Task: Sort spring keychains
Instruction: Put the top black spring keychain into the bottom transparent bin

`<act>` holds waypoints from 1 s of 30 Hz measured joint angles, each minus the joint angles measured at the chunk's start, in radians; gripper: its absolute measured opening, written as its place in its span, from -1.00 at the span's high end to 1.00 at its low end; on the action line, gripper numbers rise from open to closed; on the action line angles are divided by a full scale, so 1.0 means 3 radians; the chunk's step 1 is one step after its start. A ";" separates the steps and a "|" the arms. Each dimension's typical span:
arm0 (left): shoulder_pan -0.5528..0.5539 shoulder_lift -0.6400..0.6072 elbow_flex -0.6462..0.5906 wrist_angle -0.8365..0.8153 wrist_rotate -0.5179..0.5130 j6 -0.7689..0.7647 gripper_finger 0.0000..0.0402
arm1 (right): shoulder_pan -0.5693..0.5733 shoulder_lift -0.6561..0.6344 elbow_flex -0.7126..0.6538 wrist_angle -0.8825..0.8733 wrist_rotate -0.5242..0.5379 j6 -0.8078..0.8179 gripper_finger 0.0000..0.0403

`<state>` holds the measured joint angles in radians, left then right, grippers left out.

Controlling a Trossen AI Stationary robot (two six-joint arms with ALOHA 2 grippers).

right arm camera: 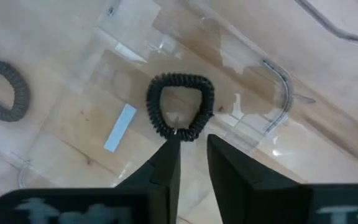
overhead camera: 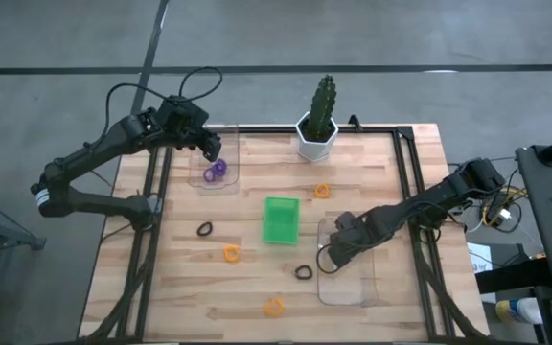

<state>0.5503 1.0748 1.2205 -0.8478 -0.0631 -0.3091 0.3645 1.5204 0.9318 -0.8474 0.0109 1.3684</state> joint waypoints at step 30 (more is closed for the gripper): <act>-0.1633 0.0076 0.0000 0.0118 0.0333 -0.0166 0.66 | 0.0364 -0.1836 0.0121 -0.0031 0.2246 -0.1535 0.63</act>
<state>0.0604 1.0977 1.2205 -0.8125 0.0368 -0.3590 0.4736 0.9696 0.9680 -0.8568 0.6846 0.9078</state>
